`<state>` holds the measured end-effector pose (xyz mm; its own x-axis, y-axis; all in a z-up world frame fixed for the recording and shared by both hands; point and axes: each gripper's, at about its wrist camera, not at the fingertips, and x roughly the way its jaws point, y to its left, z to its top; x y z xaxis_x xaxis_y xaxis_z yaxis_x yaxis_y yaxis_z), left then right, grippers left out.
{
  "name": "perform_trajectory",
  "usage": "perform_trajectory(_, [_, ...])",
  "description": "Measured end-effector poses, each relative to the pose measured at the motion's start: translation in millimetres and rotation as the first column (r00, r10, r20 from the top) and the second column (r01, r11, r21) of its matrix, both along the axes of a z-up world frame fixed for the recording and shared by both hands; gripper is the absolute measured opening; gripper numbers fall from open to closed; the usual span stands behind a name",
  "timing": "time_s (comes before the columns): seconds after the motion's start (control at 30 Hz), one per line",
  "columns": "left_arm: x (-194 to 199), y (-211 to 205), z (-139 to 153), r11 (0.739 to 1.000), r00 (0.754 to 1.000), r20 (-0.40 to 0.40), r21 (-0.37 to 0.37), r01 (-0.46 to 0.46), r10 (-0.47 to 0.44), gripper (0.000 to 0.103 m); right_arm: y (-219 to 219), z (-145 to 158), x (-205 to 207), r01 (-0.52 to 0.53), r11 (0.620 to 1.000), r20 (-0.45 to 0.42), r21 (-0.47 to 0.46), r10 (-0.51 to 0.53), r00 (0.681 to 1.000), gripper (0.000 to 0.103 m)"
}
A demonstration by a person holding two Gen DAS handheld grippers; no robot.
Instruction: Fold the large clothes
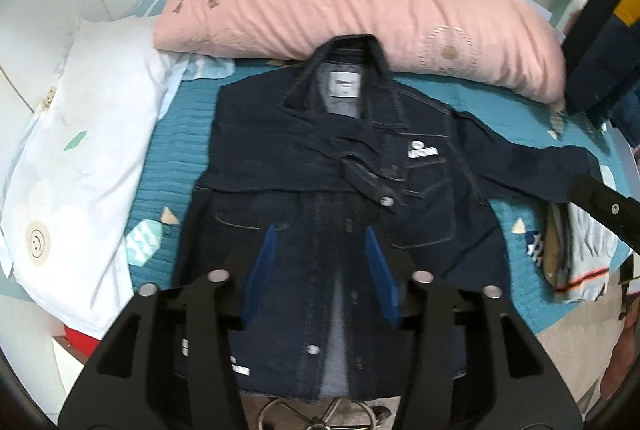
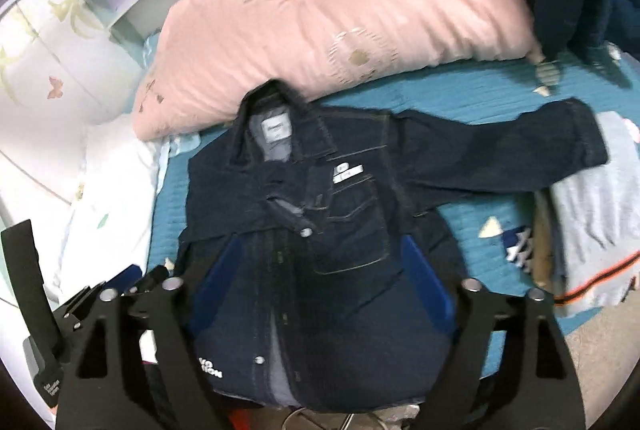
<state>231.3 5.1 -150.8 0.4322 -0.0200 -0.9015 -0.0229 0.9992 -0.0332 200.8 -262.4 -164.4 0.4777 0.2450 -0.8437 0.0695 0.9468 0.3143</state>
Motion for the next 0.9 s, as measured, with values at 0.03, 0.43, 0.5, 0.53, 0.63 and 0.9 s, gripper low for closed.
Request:
perform_trajectory(0.03, [-1.3, -8.3, 0.9, 1.000, 1.000, 0.002, -0.008, 0.009, -0.009, 0.054, -6.1, 1.0, -2.2, 0.007, 1.000, 0.001, 0.003, -0.007, 1.000, 0.080])
perform_trajectory(0.43, [26.5, -111.0, 4.3, 0.987, 0.990, 0.022, -0.075, 0.140, -0.138, 0.077, -149.7, -0.2, -12.9, 0.226, 0.974, -0.010, -0.003, -0.226, 0.974, 0.089])
perform_trajectory(0.5, [37.1, -124.8, 0.1, 0.986, 0.989, 0.015, -0.078, 0.148, -0.147, 0.077, -176.3, -5.7, -11.2, 0.271, 0.963, -0.023, 0.003, -0.271, 0.962, 0.089])
perform_trajectory(0.53, [42.3, -130.5, -2.2, 0.985, 0.988, 0.013, -0.083, 0.151, -0.151, 0.077, -192.1, -9.3, -10.4, 0.299, 0.954, -0.030, 0.004, -0.298, 0.954, 0.089])
perform_trajectory(0.63, [61.3, -147.7, -12.8, 0.980, 0.985, -0.003, -0.101, 0.171, -0.172, 0.077, -226.3, -17.4, -5.4, 0.350, 0.937, -0.048, -0.010, -0.350, 0.935, 0.089])
perform_trajectory(0.9, [117.2, -181.2, -54.6, 0.971, 0.979, -0.065, -0.153, 0.184, -0.195, 0.077, -309.4, -53.7, 18.8, 0.479, 0.878, -0.109, 0.002, -0.476, 0.873, 0.089])
